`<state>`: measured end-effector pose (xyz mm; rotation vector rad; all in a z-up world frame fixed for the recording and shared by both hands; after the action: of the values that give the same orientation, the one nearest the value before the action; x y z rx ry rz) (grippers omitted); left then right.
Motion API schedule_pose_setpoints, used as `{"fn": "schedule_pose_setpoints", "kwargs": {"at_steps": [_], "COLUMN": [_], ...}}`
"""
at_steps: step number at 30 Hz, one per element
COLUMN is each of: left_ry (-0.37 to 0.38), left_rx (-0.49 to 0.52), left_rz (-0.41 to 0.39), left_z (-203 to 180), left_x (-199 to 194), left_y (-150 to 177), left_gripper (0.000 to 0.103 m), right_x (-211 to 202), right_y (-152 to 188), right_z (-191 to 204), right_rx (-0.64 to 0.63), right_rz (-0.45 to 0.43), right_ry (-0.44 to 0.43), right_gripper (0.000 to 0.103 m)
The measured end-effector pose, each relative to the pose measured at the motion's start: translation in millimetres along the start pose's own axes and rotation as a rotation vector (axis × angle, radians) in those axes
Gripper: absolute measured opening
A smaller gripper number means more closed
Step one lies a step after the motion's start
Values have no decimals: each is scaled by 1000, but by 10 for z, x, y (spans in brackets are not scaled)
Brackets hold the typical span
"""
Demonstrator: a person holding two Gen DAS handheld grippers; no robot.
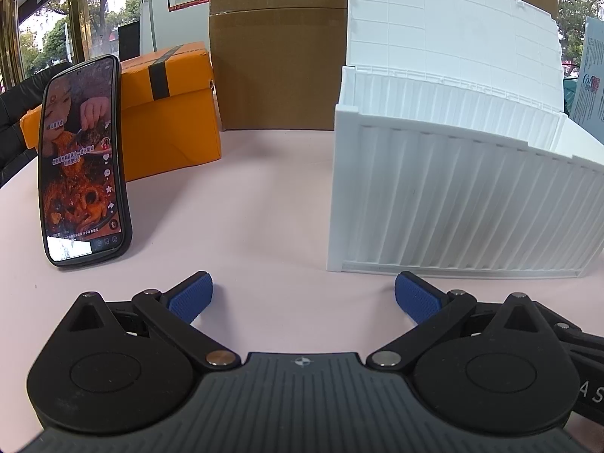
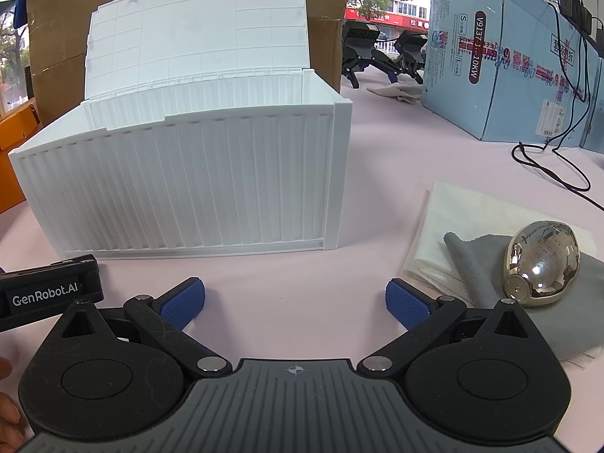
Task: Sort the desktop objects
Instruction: 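Swing both tools away from the white box toward the chrome egg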
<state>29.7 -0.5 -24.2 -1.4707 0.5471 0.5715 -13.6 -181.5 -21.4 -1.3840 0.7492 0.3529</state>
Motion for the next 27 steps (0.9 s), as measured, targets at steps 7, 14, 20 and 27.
{"fn": "schedule_pose_setpoints", "kwargs": {"at_steps": [7, 14, 20, 27], "left_ry": [-7, -10, -2, -41], "left_rx": [2, 1, -5, -31], "left_rz": [-3, -2, 1, -35], "left_z": [-9, -27, -12, 34], "left_x": [-14, -33, -28, -137], "left_y": [6, 17, 22, 24], "left_gripper": [103, 103, 103, 103], "right_x": [-29, -19, -16, -102], "right_y": [32, 19, 15, 9], "right_z": [21, 12, 23, 24], "right_rx": [5, 0, -4, 4], "right_rz": [0, 4, 1, -39], "right_ry": [-5, 1, 7, -56], "right_gripper": [103, 103, 103, 103]}}
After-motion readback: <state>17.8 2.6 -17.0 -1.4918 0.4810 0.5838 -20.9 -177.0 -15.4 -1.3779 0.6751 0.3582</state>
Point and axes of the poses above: each gripper's, at about its wrist camera, not at the fingertips, and x roughly the way its jaws point, z to its left, y to its underside, the point moved 4 cm from there along x, roughly the way its jaws point, and after that the axes turned 3 degrees about z, right-handed, at the moved point
